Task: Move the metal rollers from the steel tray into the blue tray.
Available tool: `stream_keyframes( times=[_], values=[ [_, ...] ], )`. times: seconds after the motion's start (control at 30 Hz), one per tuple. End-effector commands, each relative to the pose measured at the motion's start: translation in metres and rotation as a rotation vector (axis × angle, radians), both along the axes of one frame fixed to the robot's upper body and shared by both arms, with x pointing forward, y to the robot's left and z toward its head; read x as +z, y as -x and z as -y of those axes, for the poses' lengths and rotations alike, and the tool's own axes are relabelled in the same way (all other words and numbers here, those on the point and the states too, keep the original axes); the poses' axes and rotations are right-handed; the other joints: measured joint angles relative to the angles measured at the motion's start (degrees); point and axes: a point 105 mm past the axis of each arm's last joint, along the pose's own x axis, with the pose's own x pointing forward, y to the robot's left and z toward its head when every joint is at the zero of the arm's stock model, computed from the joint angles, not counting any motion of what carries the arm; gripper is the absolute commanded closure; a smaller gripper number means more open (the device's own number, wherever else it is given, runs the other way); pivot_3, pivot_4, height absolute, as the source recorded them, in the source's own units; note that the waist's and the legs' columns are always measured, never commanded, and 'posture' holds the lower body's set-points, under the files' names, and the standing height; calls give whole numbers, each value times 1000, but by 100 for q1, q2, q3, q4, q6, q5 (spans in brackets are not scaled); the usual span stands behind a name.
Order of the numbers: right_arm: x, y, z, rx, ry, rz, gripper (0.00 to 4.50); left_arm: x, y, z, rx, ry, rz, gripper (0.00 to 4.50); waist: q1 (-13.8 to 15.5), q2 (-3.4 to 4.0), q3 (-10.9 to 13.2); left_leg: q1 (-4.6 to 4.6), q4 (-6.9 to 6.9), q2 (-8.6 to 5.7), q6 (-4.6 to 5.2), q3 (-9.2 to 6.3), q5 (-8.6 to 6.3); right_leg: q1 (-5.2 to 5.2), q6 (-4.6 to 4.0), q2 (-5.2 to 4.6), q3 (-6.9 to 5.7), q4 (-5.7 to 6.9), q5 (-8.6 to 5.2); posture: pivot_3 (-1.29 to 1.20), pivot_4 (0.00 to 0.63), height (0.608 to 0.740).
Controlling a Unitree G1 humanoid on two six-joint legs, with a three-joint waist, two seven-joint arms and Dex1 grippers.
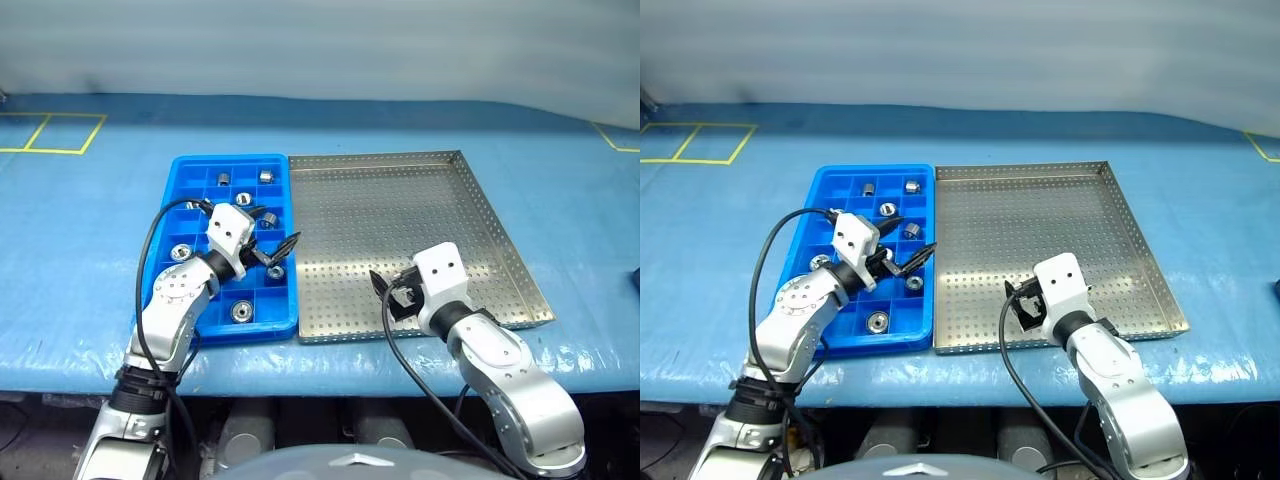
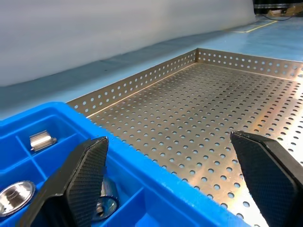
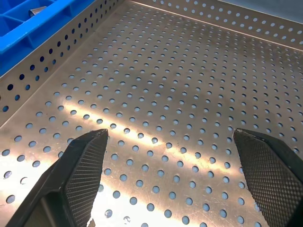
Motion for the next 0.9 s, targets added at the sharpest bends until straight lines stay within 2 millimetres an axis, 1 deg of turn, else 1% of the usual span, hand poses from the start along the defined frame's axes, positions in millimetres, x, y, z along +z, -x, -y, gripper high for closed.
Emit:
stream_keyframes(
  times=[0.03,0.17,0.33,0.53,0.9],
  values=[
    [9,-5,1,6,7,50,49,17,2,-6,53,23,66,0,11,0,0,0,0,0,0,0,0,0,1,-1,0,0,1,91,150,740],
    [12,-9,4,1,19,74,49,14,7,-5,61,35,56,0,55,-1,-1,-1,0,-1,2,0,1,0,2,-3,0,-1,1,110,150,740],
    [11,-11,5,1,26,78,49,9,14,-5,46,33,33,0,87,-1,-1,-1,-1,-8,2,-1,1,0,1,-2,-1,0,1,125,150,740],
    [11,-20,9,-35,9,98,49,9,18,-7,44,32,24,0,106,-1,-1,-1,0,-8,3,-1,2,0,1,-2,0,0,2,136,150,740],
    [19,-26,4,-8,-28,172,49,7,26,-4,33,57,14,0,149,-1,-1,-2,1,-9,4,-1,2,0,2,-2,0,0,2,149,150,740]
  ],
)
